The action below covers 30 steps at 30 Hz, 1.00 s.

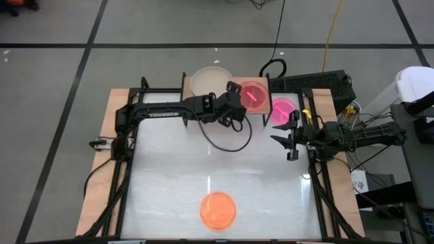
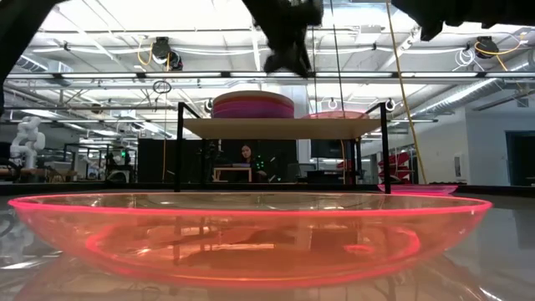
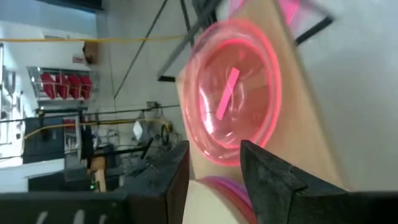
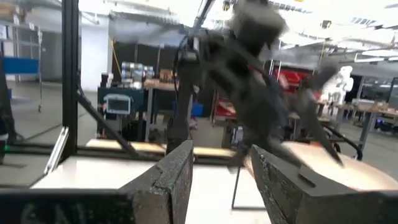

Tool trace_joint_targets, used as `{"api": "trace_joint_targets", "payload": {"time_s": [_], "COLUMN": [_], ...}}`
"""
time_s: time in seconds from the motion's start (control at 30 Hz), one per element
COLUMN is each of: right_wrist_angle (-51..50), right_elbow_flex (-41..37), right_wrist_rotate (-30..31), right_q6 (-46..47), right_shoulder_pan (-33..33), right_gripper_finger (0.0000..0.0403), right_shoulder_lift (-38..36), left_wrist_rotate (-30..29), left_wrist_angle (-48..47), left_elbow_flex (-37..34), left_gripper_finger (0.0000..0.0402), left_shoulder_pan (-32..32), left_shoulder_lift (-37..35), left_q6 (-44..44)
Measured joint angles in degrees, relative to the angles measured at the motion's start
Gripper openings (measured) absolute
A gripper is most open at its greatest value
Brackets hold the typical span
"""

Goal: Place and stack plates onto a shelf
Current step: Stack the light pink plate on top of the light pink plate on the shelf

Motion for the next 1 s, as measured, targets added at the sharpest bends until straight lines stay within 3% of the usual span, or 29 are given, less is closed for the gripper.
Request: {"api": "trace_joint_targets", "payload": {"time_s": [0.2,0.47,0.7,0.87,1.0], "right_wrist_angle": [-1.6,-2.8,-13.1,-17.1,-30.6], "right_elbow_flex": [0.0,0.6,10.6,12.9,19.2], "right_wrist_rotate": [-0.1,-1.6,1.0,7.9,9.7], "right_q6": [4.0,5.2,5.3,2.4,4.5], "right_shoulder_pan": [0.0,0.8,5.0,6.2,6.4], "right_gripper_finger": [0.0144,0.0144,0.0144,0.0144,0.0144], "right_shoulder_lift": [1.0,4.0,13.3,20.8,27.4], "left_wrist_rotate": [1.5,3.9,6.3,8.4,8.5], "left_wrist_angle": [-5.5,-14.1,-1.9,13.7,30.1], "left_elbow_flex": [0.0,-2.7,-23.7,-41.4,-55.0], "left_gripper_finger": [0.0148,0.0117,0.0113,0.0113,0.0113], "left_shoulder_pan": [-4.0,-5.0,-7.6,-11.6,-16.3], "left_shoulder_lift": [-8.3,-21.5,-35.0,-44.2,-49.2], "left_q6": [-11.9,-30.4,-34.2,-40.5,-44.7]}}
